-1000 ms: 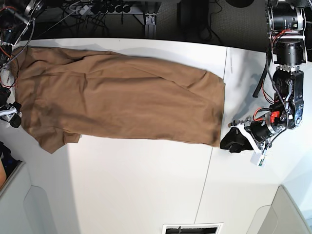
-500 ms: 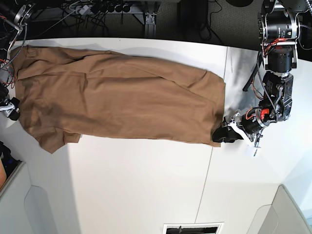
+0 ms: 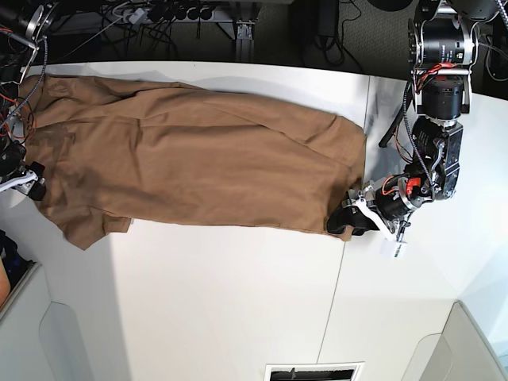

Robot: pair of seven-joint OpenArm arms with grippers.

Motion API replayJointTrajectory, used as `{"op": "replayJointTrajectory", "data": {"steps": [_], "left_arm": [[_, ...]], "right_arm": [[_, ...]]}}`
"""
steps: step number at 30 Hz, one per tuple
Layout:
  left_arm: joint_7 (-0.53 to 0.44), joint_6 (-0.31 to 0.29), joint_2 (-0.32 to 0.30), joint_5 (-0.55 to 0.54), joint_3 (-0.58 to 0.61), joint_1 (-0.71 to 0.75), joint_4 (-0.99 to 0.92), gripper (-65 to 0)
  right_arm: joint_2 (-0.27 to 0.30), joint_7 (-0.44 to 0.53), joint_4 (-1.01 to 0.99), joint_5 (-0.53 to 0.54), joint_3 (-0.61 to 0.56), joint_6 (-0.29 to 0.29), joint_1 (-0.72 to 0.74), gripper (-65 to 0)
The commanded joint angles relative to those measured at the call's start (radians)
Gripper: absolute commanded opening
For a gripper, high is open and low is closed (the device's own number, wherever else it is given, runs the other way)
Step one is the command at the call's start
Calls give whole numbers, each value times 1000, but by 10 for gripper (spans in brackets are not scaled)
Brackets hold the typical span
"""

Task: Layout the t-shirt on the table in an organized manner, then fold the t-shirt properly
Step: 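Grasp the other shirt side with the left gripper and fold it over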

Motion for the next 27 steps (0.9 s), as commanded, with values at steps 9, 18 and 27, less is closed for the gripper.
{"op": "replayJointTrajectory", "data": {"steps": [9,18,27], "left_arm": [[-10,-9,-11,-14,-1,-24,13,-273],[-9,-9,-17,-52,-2,-24,14,-319],[24,-9,-50,-194,-2,-24,15,-352]], "right_arm": [[-12,5,13,6,0,56,16,-289],[-76,6,17,16,0,56,18,-290],[-28,1,76,11,0,56,19,-290]]}}
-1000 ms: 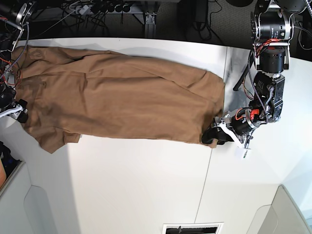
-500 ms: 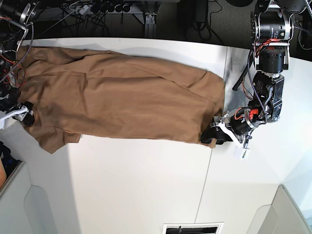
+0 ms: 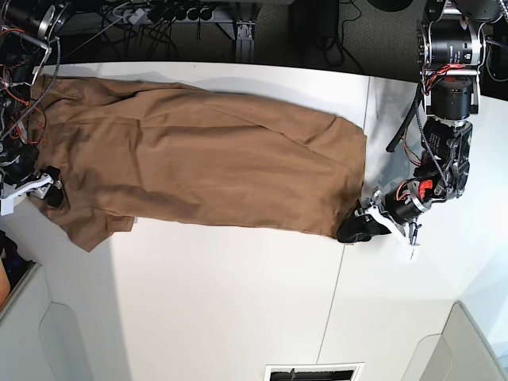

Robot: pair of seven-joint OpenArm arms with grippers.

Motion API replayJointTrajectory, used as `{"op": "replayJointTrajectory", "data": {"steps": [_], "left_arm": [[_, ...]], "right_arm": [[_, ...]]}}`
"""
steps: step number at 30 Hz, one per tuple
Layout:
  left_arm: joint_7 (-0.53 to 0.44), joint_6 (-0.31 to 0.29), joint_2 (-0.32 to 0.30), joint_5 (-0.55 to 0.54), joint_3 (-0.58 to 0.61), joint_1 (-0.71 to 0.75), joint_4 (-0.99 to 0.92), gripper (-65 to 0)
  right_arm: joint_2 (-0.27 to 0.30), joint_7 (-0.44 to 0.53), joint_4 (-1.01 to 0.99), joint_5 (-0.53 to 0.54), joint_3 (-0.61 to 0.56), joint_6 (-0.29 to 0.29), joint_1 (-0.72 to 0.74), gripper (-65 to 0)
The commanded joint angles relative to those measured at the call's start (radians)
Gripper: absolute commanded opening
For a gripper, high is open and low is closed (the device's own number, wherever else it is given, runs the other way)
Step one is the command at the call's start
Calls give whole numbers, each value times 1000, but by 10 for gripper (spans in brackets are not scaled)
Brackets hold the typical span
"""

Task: Layout the t-shirt on the table in an organized manner, then fold the t-shirt properly
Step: 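Grasp the other shirt side with the left gripper and fold it over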

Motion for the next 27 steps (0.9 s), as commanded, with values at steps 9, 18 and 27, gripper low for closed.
{"op": "replayJointTrajectory", "data": {"steps": [9,18,27], "left_arm": [[-14,-10,2,-23,-5,-25,15,-449],[-18,-10,15,-11,-5,-31,17,-650],[123,-10,-48,-76,-5,-30,154,-650]], "right_arm": [[27,18,26,13,2,5,16,-293],[36,71,27,6,2,4,16,-650],[63,-33,91,13,5,10,9,-650]]}}
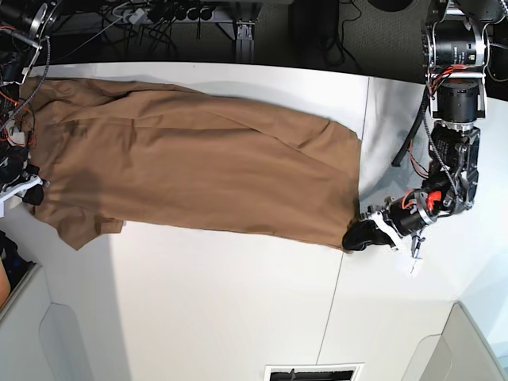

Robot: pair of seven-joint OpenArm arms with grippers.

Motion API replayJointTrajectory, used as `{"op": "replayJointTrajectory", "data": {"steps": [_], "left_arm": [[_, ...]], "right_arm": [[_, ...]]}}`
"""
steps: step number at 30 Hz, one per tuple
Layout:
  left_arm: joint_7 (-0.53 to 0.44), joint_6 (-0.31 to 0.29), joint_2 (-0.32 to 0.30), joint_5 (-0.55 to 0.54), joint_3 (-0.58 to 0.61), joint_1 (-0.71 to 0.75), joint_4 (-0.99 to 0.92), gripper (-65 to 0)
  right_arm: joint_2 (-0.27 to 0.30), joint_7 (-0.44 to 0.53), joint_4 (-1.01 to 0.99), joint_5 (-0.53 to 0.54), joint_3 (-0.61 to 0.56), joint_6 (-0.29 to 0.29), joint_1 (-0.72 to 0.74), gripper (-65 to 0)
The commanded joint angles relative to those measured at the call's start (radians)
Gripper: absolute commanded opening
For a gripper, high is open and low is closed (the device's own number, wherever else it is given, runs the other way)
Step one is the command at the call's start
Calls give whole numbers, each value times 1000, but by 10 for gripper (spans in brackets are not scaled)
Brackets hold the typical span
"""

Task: Layout the t-shirt on the table in an organized manner, then fold the t-shirt properly
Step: 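Grasp the other shirt side with the left gripper and fold it over, then hold both ends of the folded strip with both grippers and straighten it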

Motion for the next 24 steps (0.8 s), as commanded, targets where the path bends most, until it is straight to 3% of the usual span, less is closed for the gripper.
{"op": "replayJointTrajectory", "data": {"steps": [1,5,11,15,18,24], "left_arm": [[27,-11,-24,-54,-5,-26,39,-650],[212,-11,-73,-199,-5,-26,101,-650],[309,-11,-158,-335,-5,-7,109,-650],[402,-11,-170,-452,-5,36,109,-650],[428,-11,-169,-517,-5,89,109,-650],[434,-11,-169,-546,-5,170,109,-650]], "right_arm": [[31,4,36,17,6,13,16,-650],[48,-51,118,48,6,18,-16,-650],[94,-68,235,97,6,18,-175,-650],[99,-65,281,127,6,18,-270,-650],[98,-63,285,144,6,18,-319,-650],[85,-62,285,144,6,13,-360,-650]]}}
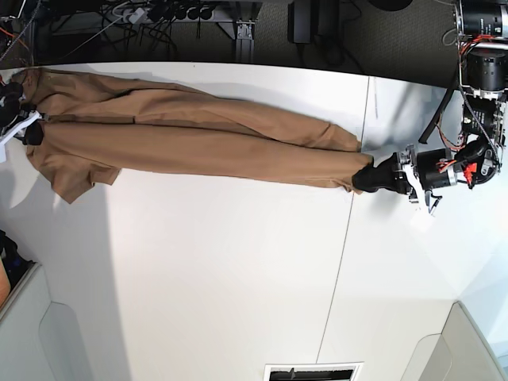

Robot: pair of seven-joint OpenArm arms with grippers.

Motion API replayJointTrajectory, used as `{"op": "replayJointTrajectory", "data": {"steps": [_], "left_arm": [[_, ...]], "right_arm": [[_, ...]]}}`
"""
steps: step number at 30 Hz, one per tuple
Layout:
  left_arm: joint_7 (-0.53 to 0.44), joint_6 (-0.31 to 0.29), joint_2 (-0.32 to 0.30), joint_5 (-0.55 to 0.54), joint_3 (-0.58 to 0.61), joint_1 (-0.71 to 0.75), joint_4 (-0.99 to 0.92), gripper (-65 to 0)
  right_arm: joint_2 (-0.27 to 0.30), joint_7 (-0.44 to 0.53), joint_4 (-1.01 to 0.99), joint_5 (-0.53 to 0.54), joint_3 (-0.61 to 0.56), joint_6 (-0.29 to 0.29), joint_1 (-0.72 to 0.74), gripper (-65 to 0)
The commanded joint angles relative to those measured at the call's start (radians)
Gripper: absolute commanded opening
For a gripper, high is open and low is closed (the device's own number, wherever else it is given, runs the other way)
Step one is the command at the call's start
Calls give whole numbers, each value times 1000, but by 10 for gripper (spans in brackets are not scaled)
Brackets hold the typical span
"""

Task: Layout the t-shirt on the table in an organized manner, then fold the t-shirt properly
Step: 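Hold both ends of the folded strip with both grippers and straighten it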

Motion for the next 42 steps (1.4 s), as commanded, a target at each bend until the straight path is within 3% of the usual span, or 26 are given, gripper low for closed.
{"op": "replayJointTrajectory", "data": {"steps": [1,2,5,7,13,16,22,26,30,35,40,42], "left_arm": [[-15,-9,-15,-47,-7,-17,15,-650],[-15,-9,-12,-47,-7,-11,15,-650],[-14,-9,-9,-47,-7,-8,15,-650],[-15,-9,-9,-47,-7,-9,15,-650],[-14,-9,-6,-46,-7,-8,15,-650],[-14,-9,-6,-47,-7,-9,15,-650],[0,-9,-6,-47,-6,-8,15,-650],[-1,-9,-6,-44,-7,-9,15,-574],[-1,-9,-6,-45,-7,-9,15,-558],[-8,-9,-7,-40,-7,-11,15,-558],[-10,-9,-7,29,-7,-8,15,-558],[-29,-9,-7,47,-7,-9,15,-558]], "right_arm": [[24,19,15,12,8,-5,12,-650],[24,19,15,12,8,-13,12,-588],[24,19,16,12,18,-18,14,-323],[24,21,31,15,47,-18,20,-265],[26,20,125,58,209,-18,21,-266],[25,59,113,56,220,-18,59,-266],[15,95,-35,-36,70,-19,227,-266],[15,132,-201,-108,-55,-34,326,-266],[13,117,-276,-108,-135,-33,348,-266],[-15,21,-248,-68,-158,-18,344,-267],[-56,-3,-204,-63,-158,-14,345,-270],[-69,-3,-203,-64,-158,-14,347,-361]]}}
